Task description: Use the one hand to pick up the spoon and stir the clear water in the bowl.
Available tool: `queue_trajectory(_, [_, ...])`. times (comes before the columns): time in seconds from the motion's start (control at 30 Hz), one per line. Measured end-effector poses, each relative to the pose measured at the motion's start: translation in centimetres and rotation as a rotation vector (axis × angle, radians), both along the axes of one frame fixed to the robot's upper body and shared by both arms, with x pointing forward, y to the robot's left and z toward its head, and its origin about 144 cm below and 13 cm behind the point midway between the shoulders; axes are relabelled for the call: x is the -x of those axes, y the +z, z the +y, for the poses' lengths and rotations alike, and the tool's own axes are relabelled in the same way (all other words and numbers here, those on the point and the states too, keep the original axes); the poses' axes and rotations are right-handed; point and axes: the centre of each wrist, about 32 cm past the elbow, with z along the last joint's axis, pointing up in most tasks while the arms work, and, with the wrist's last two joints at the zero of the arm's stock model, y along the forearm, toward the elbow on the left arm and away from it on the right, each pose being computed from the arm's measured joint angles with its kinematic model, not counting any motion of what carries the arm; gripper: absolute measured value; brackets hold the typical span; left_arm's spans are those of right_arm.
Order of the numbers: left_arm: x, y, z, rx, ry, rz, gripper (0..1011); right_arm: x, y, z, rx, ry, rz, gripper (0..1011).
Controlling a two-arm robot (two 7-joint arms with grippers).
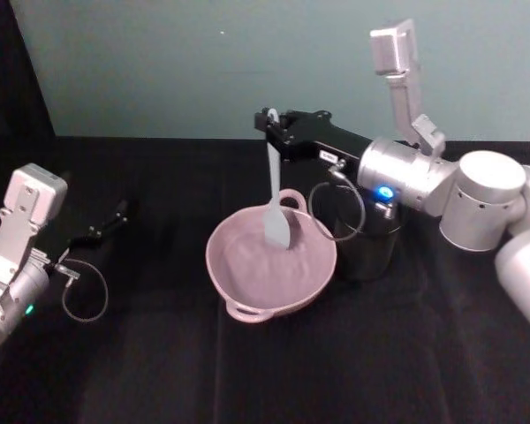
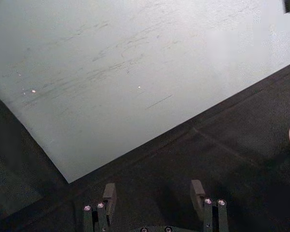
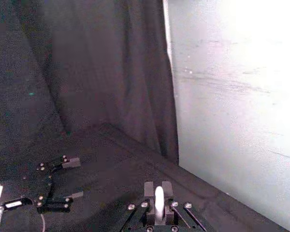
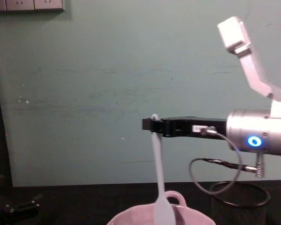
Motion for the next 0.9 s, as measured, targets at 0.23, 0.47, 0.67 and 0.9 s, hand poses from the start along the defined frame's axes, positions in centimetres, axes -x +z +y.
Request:
queue_trajectory(0.23, [0.0, 0.0, 0.0, 0.0, 0.0, 0.0, 1011, 1.8, 0.0, -1.4, -0.004, -0.028, -0.006, 108])
queue_trajectory(0.47, [0.0, 0.0, 0.0, 0.0, 0.0, 0.0, 1011, 3.5, -0.4, -1.2, -0.01, -0.017, -0.006, 109])
queue_trajectory(0.67, [0.0, 0.0, 0.0, 0.0, 0.0, 0.0, 1011, 4.3, -0.7, 0.1, -0.029, 0.028, 0.002, 108])
queue_trajectory(0.9, [0.0, 0.0, 0.0, 0.0, 0.0, 0.0, 1011, 3.7, -0.8, 2.1, -0.029, 0.086, 0.002, 108])
